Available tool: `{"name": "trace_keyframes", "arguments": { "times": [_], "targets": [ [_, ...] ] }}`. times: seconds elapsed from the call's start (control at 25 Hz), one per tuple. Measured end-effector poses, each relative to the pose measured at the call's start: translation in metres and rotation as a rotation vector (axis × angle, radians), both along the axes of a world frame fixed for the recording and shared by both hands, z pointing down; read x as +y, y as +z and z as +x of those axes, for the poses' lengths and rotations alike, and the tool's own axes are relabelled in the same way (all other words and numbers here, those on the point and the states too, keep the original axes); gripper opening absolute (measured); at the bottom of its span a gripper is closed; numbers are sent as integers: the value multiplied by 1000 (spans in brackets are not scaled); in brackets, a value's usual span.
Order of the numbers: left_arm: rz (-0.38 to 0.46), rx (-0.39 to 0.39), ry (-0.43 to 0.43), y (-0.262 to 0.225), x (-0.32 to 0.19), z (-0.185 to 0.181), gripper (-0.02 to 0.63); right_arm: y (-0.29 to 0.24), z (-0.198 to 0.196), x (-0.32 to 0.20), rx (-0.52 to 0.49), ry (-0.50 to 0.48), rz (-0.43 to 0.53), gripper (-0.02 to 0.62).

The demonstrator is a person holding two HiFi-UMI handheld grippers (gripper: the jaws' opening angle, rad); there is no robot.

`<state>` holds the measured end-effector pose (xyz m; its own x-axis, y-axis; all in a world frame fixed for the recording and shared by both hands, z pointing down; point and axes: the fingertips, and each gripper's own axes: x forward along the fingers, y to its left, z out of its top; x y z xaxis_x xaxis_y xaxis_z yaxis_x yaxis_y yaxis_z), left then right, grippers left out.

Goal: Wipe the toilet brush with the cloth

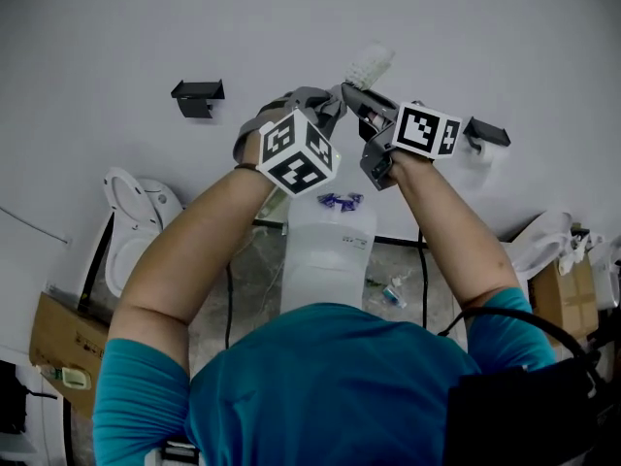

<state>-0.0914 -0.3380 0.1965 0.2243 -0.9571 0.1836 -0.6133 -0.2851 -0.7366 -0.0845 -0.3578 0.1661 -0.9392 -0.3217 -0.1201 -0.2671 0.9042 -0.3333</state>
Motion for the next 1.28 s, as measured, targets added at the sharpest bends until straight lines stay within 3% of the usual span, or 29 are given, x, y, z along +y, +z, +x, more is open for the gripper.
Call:
{"name": "trace_keyframes", "arguments": {
  "times": [0.24,0.44,0.84,1.08,1.28],
  "targets": [
    [13,-95,7,-23,-26,3,38,-25,7,-22,-105,1,-39,63],
    [-14,-157,14,-14,-38,9,38,-24,17,-38,-158,11,-86,64],
    [-22,-221,10,-1,-38,18,38,-19,26,-43,-185,17,-98,63],
    [29,-196,-8,-22,-32,22,38,-25,22,-36,-184,29,-76,63],
    [15,-275,-4,-6,-28,24,38,-25,25,-37,-197,39,-87,63]
  ]
}}
